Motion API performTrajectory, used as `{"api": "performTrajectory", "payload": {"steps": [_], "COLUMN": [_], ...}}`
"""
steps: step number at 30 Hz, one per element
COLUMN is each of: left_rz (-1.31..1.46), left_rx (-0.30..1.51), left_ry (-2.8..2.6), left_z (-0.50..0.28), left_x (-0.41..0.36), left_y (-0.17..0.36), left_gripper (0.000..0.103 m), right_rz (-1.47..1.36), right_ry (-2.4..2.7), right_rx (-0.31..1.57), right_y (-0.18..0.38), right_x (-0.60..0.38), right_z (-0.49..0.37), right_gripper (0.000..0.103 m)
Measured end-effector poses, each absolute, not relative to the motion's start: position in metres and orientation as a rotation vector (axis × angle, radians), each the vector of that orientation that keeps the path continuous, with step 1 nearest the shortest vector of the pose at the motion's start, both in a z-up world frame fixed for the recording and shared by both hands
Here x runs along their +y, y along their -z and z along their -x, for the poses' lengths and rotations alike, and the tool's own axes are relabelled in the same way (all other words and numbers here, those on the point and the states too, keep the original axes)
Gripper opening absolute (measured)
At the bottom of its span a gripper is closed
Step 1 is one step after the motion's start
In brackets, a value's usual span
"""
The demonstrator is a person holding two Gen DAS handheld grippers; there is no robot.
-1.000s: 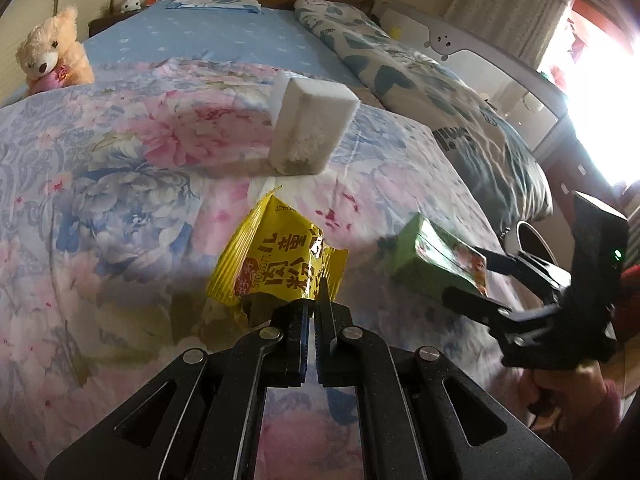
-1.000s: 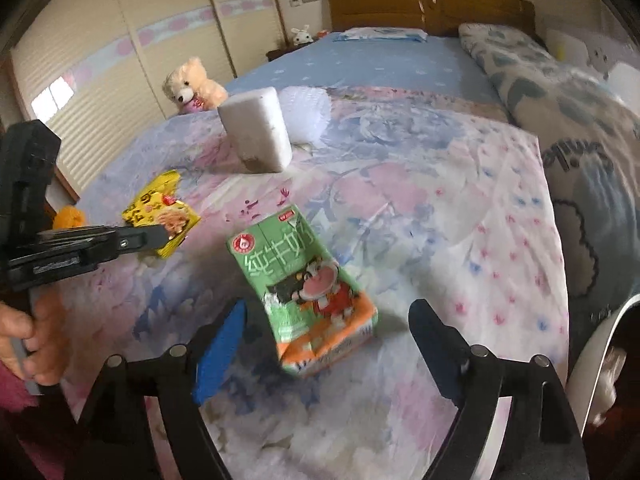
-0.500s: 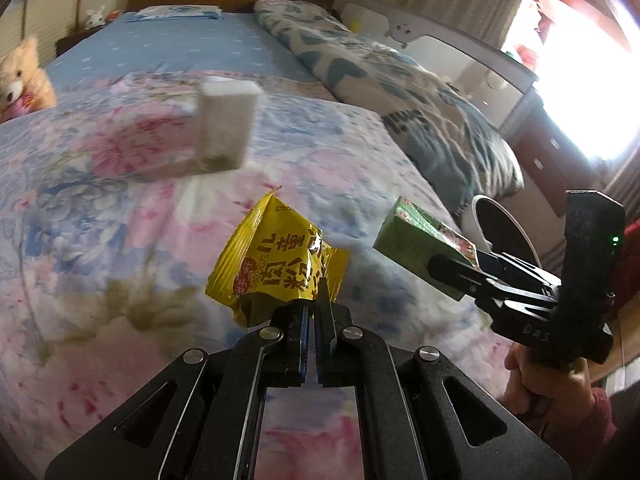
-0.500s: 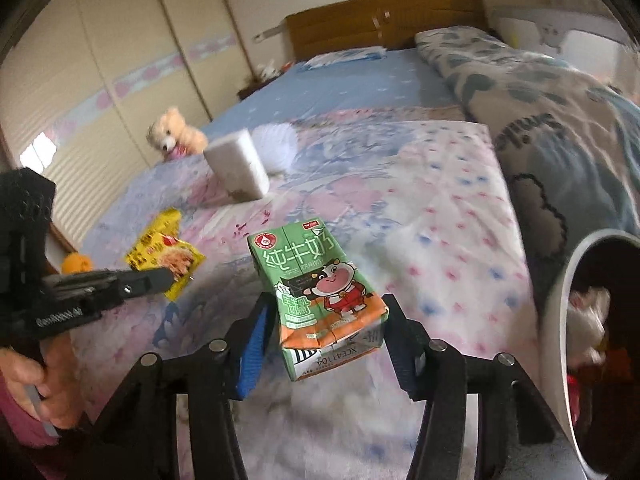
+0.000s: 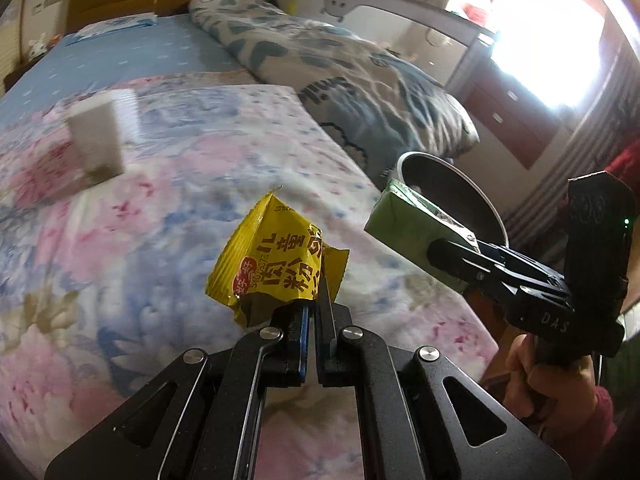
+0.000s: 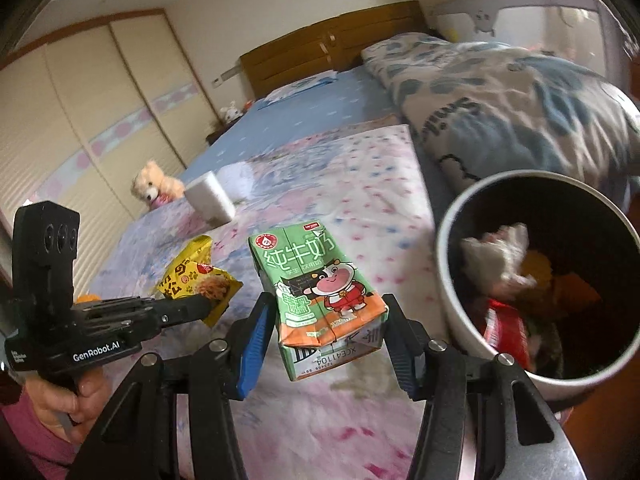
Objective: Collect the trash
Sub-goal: 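Carry the yellow bag and green carton over the bin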
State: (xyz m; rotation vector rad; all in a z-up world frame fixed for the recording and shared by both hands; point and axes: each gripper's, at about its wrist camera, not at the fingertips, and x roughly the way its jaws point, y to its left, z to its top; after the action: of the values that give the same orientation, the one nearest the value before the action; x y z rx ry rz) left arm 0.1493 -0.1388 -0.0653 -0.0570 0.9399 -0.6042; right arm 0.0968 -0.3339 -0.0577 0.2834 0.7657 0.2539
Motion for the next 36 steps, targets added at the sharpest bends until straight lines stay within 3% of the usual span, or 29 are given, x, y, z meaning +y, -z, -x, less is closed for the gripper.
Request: {"api": "performTrajectory", "payload": {"steps": [36], "left_rz": [-0.106], "left_rx": [0.935], "left_ry": [0.804], "left_z": [-0.146], "left_x": [-0.276], "left_y": [0.049], "left_gripper": [0.002], "right_rz": [-0.386], "right_ry": [-0.021], "right_rx": [0.697], "right_y": [0.046], "right_x": [-0.447], "right_z": [-0.055], "right_gripper": [0.054]}}
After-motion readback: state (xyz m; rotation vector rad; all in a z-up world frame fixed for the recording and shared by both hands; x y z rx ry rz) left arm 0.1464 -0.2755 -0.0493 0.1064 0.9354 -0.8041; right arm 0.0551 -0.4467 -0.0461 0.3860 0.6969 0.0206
